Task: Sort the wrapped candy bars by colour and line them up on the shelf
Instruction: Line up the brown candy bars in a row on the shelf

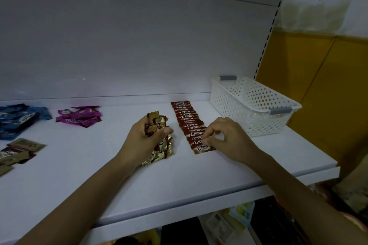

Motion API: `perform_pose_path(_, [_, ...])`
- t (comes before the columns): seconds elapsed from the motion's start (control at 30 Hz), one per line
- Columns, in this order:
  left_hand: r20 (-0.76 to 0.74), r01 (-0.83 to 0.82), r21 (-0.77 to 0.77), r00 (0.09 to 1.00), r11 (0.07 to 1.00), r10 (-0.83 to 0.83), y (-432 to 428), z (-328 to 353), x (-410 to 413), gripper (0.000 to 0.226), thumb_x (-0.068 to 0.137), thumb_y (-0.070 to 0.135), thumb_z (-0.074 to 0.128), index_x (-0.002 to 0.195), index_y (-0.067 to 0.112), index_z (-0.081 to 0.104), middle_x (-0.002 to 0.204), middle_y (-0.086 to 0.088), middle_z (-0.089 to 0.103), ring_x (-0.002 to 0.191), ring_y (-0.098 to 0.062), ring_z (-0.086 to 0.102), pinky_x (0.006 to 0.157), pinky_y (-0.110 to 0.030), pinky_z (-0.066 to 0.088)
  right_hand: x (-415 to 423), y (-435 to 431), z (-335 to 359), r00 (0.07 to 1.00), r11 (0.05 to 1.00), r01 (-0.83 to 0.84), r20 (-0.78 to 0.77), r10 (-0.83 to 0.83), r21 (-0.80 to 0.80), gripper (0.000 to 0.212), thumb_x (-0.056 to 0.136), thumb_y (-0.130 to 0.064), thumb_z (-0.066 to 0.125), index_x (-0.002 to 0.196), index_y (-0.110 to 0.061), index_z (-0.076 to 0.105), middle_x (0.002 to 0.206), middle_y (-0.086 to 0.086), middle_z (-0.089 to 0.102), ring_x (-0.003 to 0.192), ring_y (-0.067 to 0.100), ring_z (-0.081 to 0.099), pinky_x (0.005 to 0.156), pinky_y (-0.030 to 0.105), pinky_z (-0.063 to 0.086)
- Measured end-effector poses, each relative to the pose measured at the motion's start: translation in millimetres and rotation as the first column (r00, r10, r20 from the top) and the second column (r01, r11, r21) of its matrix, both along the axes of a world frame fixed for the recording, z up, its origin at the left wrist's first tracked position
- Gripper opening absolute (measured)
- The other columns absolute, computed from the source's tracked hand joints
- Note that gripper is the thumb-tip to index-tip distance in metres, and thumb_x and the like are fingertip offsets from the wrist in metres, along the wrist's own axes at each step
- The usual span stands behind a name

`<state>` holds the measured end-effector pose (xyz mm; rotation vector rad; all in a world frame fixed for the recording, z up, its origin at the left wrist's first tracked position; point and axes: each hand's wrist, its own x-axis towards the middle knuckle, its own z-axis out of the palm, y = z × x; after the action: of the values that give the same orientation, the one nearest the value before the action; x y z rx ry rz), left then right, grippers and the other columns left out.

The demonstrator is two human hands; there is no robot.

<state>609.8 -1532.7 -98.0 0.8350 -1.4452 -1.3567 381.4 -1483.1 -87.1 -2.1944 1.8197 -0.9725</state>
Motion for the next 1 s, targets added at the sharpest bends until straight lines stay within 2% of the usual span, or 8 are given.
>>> perform_pose_path(0.17, [-0.007,-0.009,-0.001,1.000,1.000,0.009,-3,-2,1,0.020,0.088,0.011,0.065,0.106,0.017,0.060,0.087,0.002,0.075,0.076,-0.013,0.072,0.058,-0.025,0.056,22,5,3,0.971,0.999,-0.042,0.235,0.040,0.001,0.007,0.082,-0.023,0.073,0.081,-0.020,0.067,0.077,-0.007,0.065,0.072,0.005,0.058,0.065,0.022,0.049])
perform_pose_path(0.27, [-0.042,-0.045,0.009,0.998,0.999,0.045,-5,-1,2,0.021,0.088,0.008,0.064,0.108,0.013,0.061,0.086,0.000,0.075,0.075,-0.014,0.072,0.062,-0.025,0.056,57,4,0,0.947,0.992,-0.106,0.313,0.077,0.076,0.025,0.074,-0.037,0.078,0.083,-0.031,0.056,0.072,-0.012,0.058,0.060,-0.005,0.052,0.055,0.011,0.042])
perform_pose_path(0.4, [-0.163,-0.058,0.113,0.984,0.992,0.076,-7,4,6,0.024,0.091,0.010,0.061,0.114,0.004,0.060,0.093,-0.012,0.073,0.080,-0.024,0.070,0.068,-0.031,0.058,94,-8,-1,0.958,0.994,-0.109,0.271,0.097,0.032,0.046,0.065,-0.050,0.080,0.091,-0.031,0.047,0.073,-0.013,0.055,0.060,-0.002,0.050,0.057,0.021,0.044])
perform_pose_path(0.5, [-0.250,-0.007,0.198,0.966,0.980,0.058,-9,6,10,0.032,0.093,0.016,0.058,0.119,-0.003,0.057,0.104,-0.024,0.067,0.089,-0.031,0.067,0.075,-0.037,0.057,102,-22,5,0.959,0.996,-0.083,0.275,0.071,0.032,0.037,0.071,-0.044,0.078,0.089,-0.031,0.048,0.069,-0.010,0.053,0.060,0.005,0.049,0.058,0.031,0.043])
perform_pose_path(0.6, [-0.262,0.015,0.224,0.964,0.974,0.046,-11,7,11,0.035,0.094,0.017,0.056,0.120,-0.005,0.055,0.106,-0.027,0.064,0.096,-0.035,0.064,0.085,-0.044,0.054,101,-33,11,0.941,0.989,-0.085,0.335,0.039,0.122,0.030,0.073,-0.036,0.078,0.085,-0.031,0.051,0.064,-0.004,0.056,0.059,0.011,0.052,0.058,0.032,0.043])
perform_pose_path(0.77, [-0.266,0.004,0.235,0.962,0.972,0.061,-15,3,11,0.024,0.093,0.006,0.056,0.116,0.002,0.059,0.105,-0.023,0.067,0.092,-0.033,0.067,0.078,-0.041,0.058,94,-42,26,0.914,0.956,-0.149,0.405,0.034,0.255,0.024,0.074,-0.034,0.078,0.087,-0.027,0.059,0.068,-0.008,0.064,0.064,0.005,0.061,0.061,0.025,0.045])
perform_pose_path(0.9, [-0.159,0.011,0.119,0.987,0.993,0.008,-13,1,10,0.019,0.089,0.006,0.062,0.108,0.007,0.063,0.095,-0.015,0.072,0.086,-0.027,0.070,0.072,-0.035,0.057,89,-51,42,0.896,0.966,-0.132,0.444,0.022,0.220,0.031,0.078,-0.037,0.075,0.103,-0.023,0.061,0.083,0.004,0.068,0.080,0.014,0.065,0.075,0.028,0.049])
perform_pose_path(1.0, [-0.096,0.030,0.041,0.995,0.999,-0.026,-11,0,9,0.023,0.087,0.003,0.065,0.108,0.013,0.065,0.094,-0.010,0.073,0.084,-0.021,0.071,0.071,-0.030,0.056,92,-56,43,0.907,0.966,-0.175,0.413,0.082,0.192,0.016,0.075,-0.024,0.079,0.084,-0.023,0.066,0.074,-0.003,0.065,0.068,0.001,0.060,0.069,0.020,0.047])
